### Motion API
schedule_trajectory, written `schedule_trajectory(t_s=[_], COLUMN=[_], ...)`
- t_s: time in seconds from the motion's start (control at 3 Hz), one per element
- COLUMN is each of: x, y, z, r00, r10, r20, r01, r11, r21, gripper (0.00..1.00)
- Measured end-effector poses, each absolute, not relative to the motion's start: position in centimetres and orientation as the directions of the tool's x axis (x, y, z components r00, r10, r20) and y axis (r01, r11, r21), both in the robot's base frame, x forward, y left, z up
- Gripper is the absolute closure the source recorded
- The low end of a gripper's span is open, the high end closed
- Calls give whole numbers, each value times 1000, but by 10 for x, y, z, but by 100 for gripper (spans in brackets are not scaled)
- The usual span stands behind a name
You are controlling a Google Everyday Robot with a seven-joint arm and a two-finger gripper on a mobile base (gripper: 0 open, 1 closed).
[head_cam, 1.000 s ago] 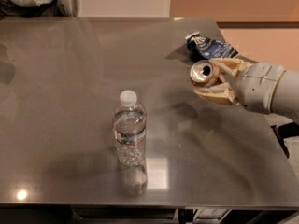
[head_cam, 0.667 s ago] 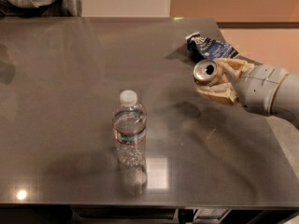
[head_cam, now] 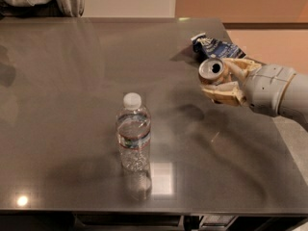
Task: Place orange can upright
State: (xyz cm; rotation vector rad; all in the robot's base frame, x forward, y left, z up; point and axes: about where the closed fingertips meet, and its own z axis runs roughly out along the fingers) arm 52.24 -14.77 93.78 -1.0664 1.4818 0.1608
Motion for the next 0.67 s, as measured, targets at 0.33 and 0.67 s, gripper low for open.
schedule_trajectory(t_s=[0.33, 0.67], x=[528, 534], y=[-141, -135], z=[939, 935], r00=[98, 20], r10=[-371, -261], r20=[-923, -965], r01=[-715, -728], r11=[619, 658], r21=[-325, -193], gripper=[100, 100])
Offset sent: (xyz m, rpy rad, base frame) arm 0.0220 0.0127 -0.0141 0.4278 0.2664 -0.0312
